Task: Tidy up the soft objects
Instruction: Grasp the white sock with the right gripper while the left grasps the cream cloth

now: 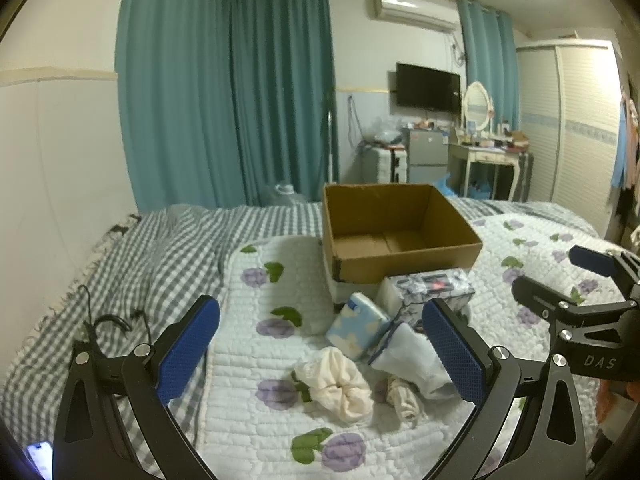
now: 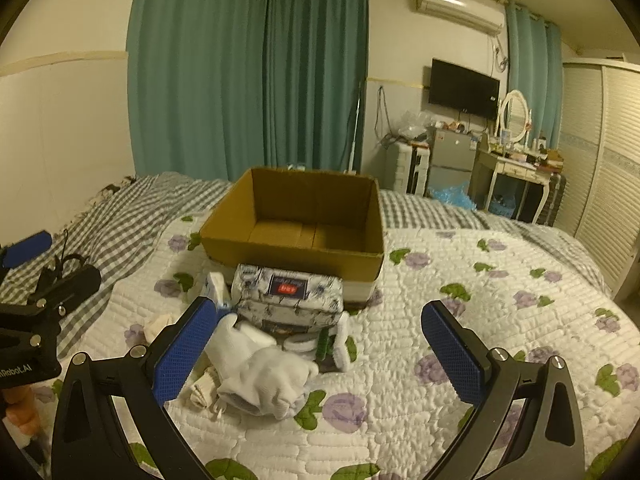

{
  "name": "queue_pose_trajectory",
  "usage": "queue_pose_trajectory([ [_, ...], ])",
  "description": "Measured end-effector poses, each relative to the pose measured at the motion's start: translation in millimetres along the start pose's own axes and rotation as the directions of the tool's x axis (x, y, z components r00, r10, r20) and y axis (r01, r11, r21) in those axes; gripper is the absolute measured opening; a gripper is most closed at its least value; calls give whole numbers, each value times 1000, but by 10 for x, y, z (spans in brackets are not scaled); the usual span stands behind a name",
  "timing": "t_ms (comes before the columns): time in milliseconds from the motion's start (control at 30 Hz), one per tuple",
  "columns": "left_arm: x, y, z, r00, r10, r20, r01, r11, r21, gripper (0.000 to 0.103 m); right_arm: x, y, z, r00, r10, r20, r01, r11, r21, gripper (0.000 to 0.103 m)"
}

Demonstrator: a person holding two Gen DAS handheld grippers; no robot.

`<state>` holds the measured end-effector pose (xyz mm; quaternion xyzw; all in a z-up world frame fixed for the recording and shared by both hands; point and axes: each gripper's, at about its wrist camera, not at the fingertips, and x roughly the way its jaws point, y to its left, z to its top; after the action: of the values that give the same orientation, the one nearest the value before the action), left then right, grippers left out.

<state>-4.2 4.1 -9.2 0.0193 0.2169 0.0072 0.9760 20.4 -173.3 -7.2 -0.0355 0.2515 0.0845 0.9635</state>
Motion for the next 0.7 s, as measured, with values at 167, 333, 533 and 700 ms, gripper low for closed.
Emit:
queue_pose_trajectory([
  [167, 238, 66, -114, 995, -13, -95, 11, 1000, -20, 103, 339, 160, -184, 994, 34, -99, -39, 998, -47, 103],
  [333, 500, 83, -271, 979, -39, -201, 29, 998, -52, 103, 855, 291, -474, 968, 62, -241, -83, 993, -82, 97],
  [533, 783, 80, -447, 950, -45, -310, 23, 997, -74, 101, 1153, 234, -662, 928, 144, -343, -152, 988, 2, 84],
  [700, 880, 23, -504, 938, -50, -344, 32, 998, -59, 101, 1082, 208, -601, 927, 167, -336, -178, 984, -4, 60],
])
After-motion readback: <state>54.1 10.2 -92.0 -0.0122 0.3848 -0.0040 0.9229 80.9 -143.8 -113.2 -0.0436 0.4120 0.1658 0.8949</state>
